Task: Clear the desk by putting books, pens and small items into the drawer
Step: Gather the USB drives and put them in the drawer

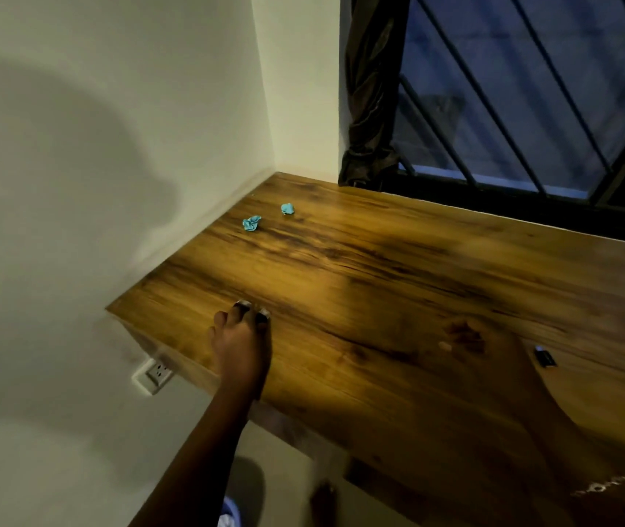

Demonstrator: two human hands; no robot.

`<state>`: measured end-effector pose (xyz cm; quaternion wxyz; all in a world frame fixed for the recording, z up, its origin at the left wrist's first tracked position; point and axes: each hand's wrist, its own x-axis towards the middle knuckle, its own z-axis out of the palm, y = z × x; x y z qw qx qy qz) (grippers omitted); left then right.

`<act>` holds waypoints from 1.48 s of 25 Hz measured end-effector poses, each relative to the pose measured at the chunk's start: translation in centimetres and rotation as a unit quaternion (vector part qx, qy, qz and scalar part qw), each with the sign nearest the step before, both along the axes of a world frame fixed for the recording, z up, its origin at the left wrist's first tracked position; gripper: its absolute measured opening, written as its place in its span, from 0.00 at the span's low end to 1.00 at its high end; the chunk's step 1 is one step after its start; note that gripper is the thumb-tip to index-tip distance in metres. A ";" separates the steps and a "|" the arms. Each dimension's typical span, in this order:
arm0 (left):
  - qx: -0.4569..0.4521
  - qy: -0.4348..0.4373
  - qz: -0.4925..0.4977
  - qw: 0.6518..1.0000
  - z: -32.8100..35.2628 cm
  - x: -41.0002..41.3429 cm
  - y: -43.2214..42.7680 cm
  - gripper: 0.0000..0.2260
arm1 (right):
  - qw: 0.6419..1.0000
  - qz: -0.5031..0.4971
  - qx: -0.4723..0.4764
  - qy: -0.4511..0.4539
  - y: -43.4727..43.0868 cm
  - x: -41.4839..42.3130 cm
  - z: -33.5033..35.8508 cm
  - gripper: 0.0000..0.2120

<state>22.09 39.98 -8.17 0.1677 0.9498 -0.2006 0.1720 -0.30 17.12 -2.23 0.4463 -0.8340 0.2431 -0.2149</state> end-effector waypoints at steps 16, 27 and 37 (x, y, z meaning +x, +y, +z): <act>-0.023 -0.100 -0.192 0.976 2.7 -7.6 -9.1 0.17 | 0.948 -0.167 -0.213 0.165 -6.7 -6.8 -2.2 0.12; 0.035 -0.038 -0.128 0.990 3.1 -6.2 -4.2 0.17 | 0.924 -0.088 -0.340 0.150 -4.4 -3.6 -3.1 0.06; -0.025 0.017 -0.066 0.997 2.8 0.2 4.2 0.16 | 0.857 0.336 -0.378 0.104 8.5 12.0 -1.7 0.15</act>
